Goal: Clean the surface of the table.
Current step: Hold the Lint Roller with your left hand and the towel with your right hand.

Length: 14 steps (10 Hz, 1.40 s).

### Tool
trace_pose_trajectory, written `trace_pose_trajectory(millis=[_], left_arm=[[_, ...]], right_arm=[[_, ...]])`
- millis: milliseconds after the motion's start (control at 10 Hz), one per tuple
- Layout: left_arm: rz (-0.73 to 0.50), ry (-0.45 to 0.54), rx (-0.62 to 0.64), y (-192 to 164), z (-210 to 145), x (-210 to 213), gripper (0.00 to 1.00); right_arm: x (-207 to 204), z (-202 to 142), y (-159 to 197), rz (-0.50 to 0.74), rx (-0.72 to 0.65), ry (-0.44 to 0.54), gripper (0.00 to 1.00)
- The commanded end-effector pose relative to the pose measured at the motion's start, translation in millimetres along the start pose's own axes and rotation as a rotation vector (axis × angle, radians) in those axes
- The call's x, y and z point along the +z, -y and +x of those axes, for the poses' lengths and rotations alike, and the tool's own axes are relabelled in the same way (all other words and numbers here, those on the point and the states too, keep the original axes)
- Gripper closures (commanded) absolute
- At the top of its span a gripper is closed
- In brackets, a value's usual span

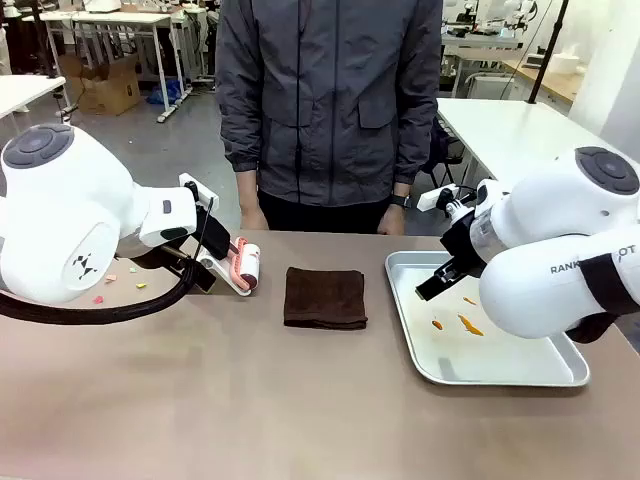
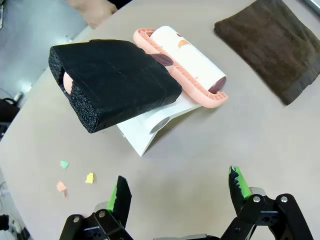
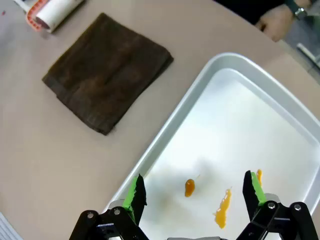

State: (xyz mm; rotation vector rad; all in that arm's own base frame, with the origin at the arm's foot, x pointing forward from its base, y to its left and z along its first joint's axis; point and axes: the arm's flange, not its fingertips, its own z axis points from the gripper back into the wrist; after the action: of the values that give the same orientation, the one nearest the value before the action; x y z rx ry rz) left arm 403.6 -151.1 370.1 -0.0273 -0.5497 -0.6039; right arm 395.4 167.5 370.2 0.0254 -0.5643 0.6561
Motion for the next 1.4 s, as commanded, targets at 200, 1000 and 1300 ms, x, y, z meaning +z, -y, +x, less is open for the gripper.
trace_pose_trajectory(millis=[200, 1000, 1300], left_arm=[[0.000, 0.000, 0.000, 0.0, 0.0, 0.1, 0.00], [0.000, 0.000, 0.000, 0.0, 0.0, 0.1, 0.00], [0.000, 0.000, 0.000, 0.0, 0.0, 0.0, 0.00]], right_arm=[[0.0, 0.0, 0.0, 0.000, 0.000, 0.000, 0.00], [0.0, 0.0, 0.0, 0.000, 0.000, 0.000, 0.00], [-0.1, 0.0, -0.1, 0.000, 0.001, 0.000, 0.00]])
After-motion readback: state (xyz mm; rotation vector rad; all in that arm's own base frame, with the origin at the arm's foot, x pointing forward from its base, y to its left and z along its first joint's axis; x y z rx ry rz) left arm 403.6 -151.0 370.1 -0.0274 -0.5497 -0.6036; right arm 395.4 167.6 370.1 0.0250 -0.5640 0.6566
